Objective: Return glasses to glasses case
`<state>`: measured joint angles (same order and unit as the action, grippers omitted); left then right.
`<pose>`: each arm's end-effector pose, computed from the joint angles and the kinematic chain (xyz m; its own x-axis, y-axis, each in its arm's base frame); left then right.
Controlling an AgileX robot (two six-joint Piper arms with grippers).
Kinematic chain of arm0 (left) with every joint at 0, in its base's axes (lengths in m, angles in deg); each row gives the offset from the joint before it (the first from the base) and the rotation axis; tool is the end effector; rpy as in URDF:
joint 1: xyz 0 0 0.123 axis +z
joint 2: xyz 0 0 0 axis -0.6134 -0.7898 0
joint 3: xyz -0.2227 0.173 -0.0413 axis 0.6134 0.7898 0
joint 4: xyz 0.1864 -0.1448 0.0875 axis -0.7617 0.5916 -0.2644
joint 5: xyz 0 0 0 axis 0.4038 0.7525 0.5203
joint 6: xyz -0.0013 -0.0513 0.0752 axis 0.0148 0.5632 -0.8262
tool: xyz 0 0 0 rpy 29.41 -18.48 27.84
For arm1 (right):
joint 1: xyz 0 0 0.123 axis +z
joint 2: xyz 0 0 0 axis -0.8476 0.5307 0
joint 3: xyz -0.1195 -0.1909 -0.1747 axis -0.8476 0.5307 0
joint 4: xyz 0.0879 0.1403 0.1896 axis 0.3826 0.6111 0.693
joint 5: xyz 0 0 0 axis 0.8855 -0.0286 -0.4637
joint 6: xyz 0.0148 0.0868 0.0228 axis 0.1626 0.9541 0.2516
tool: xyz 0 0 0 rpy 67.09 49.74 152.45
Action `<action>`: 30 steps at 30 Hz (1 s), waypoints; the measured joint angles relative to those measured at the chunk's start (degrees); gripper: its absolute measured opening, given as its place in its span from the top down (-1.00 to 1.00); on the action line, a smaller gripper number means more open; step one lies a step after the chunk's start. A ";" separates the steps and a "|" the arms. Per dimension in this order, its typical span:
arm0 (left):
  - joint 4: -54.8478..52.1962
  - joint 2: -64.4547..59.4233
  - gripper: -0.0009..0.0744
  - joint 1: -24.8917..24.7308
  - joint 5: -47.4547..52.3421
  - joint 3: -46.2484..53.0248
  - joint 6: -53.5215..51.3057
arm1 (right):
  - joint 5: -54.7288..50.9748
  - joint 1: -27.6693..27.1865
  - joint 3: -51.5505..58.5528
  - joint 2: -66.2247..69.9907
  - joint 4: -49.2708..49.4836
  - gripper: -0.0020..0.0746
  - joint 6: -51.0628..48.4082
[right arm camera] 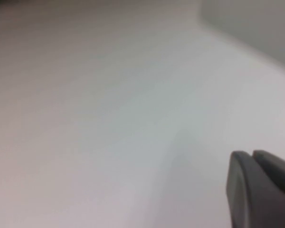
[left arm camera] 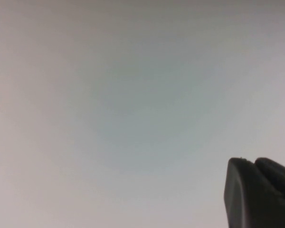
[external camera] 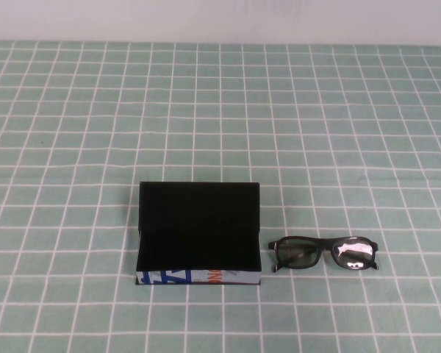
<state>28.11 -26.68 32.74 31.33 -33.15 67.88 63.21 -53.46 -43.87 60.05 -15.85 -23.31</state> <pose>0.0151 -0.0045 0.3935 0.7176 -0.1860 -0.6712 0.2007 0.9780 -0.0565 0.0022 -0.0176 0.4388 0.8024 0.1930 -0.5647 -0.0692 0.9700 0.2332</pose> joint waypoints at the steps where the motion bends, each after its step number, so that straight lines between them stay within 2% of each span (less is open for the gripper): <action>1: -0.11 -1.27 0.98 0.00 3.19 -2.48 0.00 | -2.95 0.00 -2.27 1.58 0.15 0.98 -0.73; 8: 0.25 -9.19 0.98 0.00 28.57 -15.26 0.00 | -32.02 0.00 -16.01 16.97 0.41 0.98 -3.73; 16: 0.54 -13.10 0.98 0.00 44.55 -15.66 0.00 | -54.20 0.00 -16.38 34.58 -0.25 0.98 -8.65; 23: 1.15 -13.10 0.98 0.00 55.35 -15.75 0.00 | -70.16 0.00 -16.38 47.37 4.34 0.98 -10.35; 30: 4.53 -16.59 0.98 0.00 66.38 -15.75 -2.39 | -79.49 0.00 -18.55 56.33 14.76 0.98 -29.91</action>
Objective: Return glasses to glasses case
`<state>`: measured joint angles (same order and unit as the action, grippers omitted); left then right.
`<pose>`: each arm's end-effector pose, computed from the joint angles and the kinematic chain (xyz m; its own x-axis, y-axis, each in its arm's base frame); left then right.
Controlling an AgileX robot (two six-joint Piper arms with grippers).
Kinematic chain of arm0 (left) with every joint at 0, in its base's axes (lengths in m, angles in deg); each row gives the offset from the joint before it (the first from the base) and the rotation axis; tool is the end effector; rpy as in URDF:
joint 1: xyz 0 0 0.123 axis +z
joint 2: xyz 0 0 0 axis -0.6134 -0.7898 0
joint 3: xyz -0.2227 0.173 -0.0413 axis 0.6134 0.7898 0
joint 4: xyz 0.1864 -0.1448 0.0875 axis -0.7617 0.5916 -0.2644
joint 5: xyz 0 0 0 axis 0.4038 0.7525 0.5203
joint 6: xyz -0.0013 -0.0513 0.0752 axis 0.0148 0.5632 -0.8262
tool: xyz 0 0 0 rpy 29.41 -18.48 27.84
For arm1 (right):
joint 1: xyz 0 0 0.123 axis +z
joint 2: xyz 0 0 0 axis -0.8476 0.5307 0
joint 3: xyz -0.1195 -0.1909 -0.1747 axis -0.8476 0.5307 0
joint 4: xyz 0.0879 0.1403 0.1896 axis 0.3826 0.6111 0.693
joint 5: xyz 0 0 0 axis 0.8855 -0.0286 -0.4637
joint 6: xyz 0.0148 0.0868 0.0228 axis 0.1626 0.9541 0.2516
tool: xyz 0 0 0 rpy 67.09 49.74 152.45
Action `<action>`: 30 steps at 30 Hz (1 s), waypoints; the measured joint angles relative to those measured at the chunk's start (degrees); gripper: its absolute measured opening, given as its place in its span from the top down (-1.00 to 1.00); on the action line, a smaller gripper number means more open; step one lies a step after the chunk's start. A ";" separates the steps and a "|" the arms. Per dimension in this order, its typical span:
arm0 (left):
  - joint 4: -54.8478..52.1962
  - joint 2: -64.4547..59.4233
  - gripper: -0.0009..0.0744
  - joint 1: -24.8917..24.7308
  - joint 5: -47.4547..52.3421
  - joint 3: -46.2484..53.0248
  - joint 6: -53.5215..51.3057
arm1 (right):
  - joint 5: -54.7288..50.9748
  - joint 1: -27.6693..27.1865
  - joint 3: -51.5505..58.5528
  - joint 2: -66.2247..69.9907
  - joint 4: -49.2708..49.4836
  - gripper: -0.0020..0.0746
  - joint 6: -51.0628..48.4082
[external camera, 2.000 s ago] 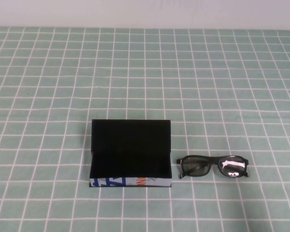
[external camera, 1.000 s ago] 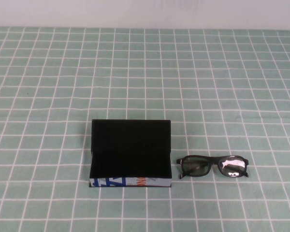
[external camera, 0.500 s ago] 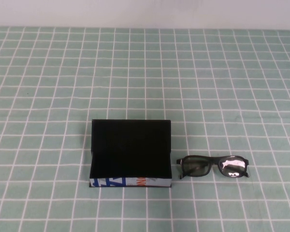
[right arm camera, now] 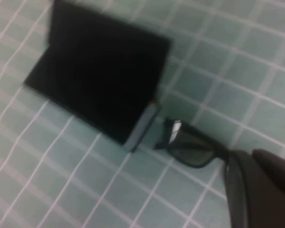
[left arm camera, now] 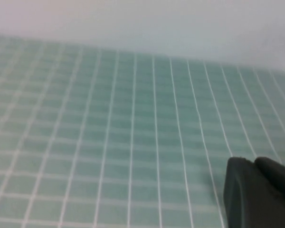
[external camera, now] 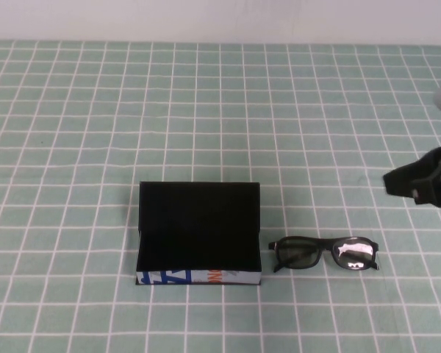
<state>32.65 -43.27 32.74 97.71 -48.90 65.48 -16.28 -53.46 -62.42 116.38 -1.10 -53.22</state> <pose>0.0782 -0.0070 0.3661 -0.3413 -0.1209 -0.9321 0.0376 0.9891 -0.1421 0.2364 0.0632 0.3157 -0.6690 -0.3091 -0.6760 -0.5757 0.7908 0.2081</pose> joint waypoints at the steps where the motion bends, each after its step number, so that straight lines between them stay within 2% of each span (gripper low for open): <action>1: 1.71 -0.75 0.98 0.00 0.98 0.00 -1.71 | -1.61 0.00 -1.14 0.98 0.22 0.98 -1.26; 4: 8.90 -4.05 0.98 0.00 3.72 0.00 -9.77 | -8.53 0.00 -6.86 5.01 -0.58 0.98 -3.11; 7: 17.44 -7.59 0.98 0.00 4.88 0.00 -18.13 | -15.50 0.71 -15.64 9.15 -5.62 0.98 -1.33; 12: 27.73 -14.30 0.98 0.00 6.85 0.00 -27.99 | -18.55 6.66 -28.46 14.59 -21.54 0.98 3.34; 15: 32.44 -18.34 0.98 0.00 9.23 0.00 -32.63 | -19.04 10.98 -32.08 16.32 -25.28 0.98 -0.48; 20: 38.35 -23.44 0.98 0.00 12.82 0.00 -38.24 | -19.48 15.77 -32.92 19.09 -27.98 0.98 -9.14; 30: 40.05 -25.53 0.98 0.00 17.59 0.00 -41.30 | -19.37 16.29 -24.71 25.55 -26.51 0.98 -14.21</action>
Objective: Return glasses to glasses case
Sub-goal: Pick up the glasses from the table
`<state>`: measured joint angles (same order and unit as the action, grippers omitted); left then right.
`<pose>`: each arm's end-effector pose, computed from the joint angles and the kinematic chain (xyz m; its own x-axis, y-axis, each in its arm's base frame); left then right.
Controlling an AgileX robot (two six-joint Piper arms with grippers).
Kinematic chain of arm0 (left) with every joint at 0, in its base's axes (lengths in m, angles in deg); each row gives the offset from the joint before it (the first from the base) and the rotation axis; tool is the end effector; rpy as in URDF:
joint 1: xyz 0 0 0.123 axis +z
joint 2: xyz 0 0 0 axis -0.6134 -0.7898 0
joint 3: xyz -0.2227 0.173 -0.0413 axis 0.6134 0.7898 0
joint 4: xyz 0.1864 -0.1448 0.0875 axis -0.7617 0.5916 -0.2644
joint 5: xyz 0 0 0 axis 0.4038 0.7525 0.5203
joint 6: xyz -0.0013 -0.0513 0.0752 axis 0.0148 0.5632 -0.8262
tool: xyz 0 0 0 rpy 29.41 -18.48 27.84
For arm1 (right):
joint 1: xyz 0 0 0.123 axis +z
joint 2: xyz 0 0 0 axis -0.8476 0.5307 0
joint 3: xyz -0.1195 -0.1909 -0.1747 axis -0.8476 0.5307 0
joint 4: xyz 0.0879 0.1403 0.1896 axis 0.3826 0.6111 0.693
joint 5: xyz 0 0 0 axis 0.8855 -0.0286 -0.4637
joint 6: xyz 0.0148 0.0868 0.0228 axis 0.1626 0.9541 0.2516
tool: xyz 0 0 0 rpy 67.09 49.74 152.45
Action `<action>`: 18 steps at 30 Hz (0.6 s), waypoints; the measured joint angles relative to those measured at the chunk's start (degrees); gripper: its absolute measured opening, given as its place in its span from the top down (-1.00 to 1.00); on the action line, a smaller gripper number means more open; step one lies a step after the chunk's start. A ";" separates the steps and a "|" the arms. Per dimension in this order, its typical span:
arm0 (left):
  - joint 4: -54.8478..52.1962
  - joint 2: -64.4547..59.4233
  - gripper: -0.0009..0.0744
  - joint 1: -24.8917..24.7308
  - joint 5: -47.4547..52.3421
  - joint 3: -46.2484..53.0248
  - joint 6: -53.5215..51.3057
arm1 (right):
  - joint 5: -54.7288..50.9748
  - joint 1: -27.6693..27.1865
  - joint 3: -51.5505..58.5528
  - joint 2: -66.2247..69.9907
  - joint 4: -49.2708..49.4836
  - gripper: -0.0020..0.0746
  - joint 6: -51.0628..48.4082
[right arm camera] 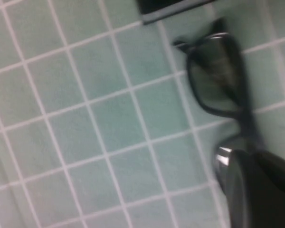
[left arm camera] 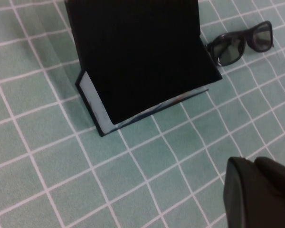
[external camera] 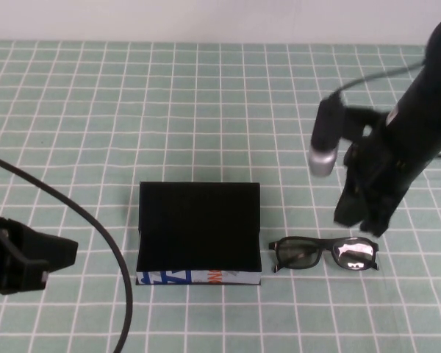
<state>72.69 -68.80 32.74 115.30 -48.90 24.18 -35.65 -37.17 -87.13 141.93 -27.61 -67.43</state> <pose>0.1495 -0.0632 0.3101 -0.7527 0.1934 -0.6294 0.5019 0.7872 -0.3584 0.3054 0.1355 0.2854 -0.2396 -0.9374 -0.2529 -0.9684 0.2493 -0.0069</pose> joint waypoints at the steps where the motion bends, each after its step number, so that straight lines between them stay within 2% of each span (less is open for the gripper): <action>1: 0.00 0.00 0.98 0.00 0.17 0.00 -0.08 | 0.00 0.00 0.30 0.68 0.42 0.98 0.00; 4: 0.00 0.00 0.98 0.00 0.39 0.00 -0.13 | 0.57 0.09 0.31 2.93 1.50 0.92 0.00; 7: 0.00 0.00 0.98 0.00 0.53 0.00 -0.26 | 1.83 0.09 0.31 4.42 1.77 0.74 0.00; 12: 0.00 0.00 0.98 0.00 0.53 0.00 -0.49 | 4.40 0.09 0.31 6.21 2.45 0.27 0.00; 18: 0.00 0.00 0.98 0.00 0.66 0.00 -0.66 | 6.32 0.09 0.31 8.99 2.44 0.12 0.00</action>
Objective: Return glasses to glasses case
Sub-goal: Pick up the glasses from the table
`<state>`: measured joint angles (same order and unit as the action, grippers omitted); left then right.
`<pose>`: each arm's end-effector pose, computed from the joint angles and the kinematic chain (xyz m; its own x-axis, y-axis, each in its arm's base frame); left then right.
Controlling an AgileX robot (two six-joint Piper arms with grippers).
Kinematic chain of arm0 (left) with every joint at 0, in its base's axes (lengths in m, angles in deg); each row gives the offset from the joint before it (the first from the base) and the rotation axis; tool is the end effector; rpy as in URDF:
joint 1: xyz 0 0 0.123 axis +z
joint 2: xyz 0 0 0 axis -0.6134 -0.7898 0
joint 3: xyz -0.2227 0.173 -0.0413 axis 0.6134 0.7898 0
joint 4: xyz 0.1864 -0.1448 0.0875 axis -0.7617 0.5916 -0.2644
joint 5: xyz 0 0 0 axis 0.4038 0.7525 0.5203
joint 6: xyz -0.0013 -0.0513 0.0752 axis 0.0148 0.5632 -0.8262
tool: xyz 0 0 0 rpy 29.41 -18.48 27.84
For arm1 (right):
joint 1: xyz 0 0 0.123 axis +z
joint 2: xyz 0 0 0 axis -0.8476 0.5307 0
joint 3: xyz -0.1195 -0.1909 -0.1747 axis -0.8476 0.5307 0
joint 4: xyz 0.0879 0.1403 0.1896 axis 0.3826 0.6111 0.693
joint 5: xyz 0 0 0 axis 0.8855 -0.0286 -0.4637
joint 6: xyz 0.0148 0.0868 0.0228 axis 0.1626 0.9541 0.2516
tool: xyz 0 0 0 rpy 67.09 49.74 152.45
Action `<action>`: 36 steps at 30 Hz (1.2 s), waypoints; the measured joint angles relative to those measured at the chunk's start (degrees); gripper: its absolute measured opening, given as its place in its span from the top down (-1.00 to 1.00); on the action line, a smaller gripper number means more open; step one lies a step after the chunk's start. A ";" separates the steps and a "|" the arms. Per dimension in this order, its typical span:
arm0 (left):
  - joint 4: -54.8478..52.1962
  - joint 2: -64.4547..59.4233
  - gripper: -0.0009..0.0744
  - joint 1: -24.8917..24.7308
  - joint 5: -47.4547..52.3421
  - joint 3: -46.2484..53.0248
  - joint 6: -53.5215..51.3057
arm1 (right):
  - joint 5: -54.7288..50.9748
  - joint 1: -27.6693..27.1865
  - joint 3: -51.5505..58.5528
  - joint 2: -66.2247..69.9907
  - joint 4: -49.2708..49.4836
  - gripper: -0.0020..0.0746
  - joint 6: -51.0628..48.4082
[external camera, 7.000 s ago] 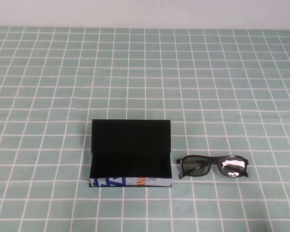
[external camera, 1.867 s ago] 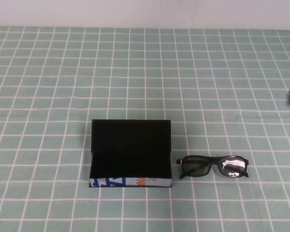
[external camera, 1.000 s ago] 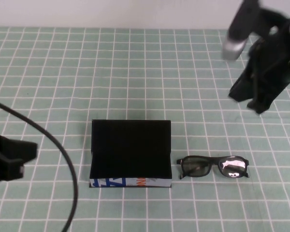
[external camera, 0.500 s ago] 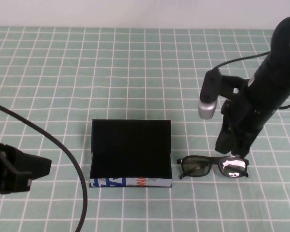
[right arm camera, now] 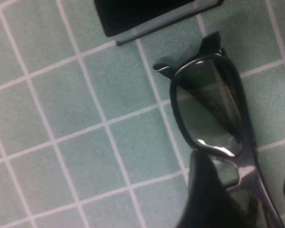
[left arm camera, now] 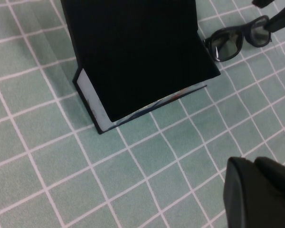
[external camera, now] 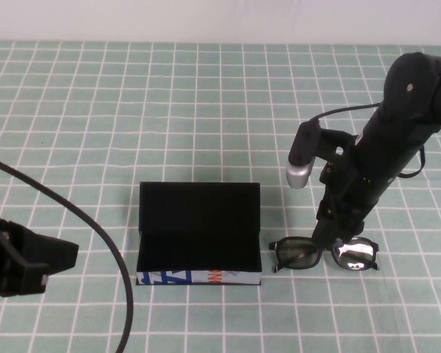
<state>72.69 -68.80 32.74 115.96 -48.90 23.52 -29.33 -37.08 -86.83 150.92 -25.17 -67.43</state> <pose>0.1486 -0.0635 0.3098 -0.7509 0.2081 -0.6268 0.5132 0.7812 -0.3555 0.3330 0.1493 0.2311 -0.2879 -0.9251 -0.2476 -0.9575 0.2827 0.0574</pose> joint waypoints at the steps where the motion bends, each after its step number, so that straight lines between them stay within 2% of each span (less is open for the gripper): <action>1: 0.00 0.00 0.98 0.00 0.00 0.00 -0.09 | 0.28 0.00 0.00 0.48 0.03 0.12 0.00; 20: 0.00 0.00 0.98 0.00 0.26 0.00 -0.23 | 2.77 0.00 0.00 6.50 -1.55 0.15 -0.08; 26: 0.00 0.00 0.98 0.00 0.47 0.00 -0.94 | 2.82 0.00 0.00 6.96 -0.54 0.42 -0.08; 33: 0.00 0.00 0.98 0.00 0.47 0.00 -1.07 | 1.64 0.00 0.00 6.96 0.59 0.84 -0.08; 36: 0.00 0.00 0.98 0.00 0.47 0.00 -1.11 | 0.67 0.00 0.00 6.96 0.99 0.90 -0.08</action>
<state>72.69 -68.80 32.74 116.44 -48.90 22.40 -28.65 -37.08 -86.83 157.88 -24.18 -67.51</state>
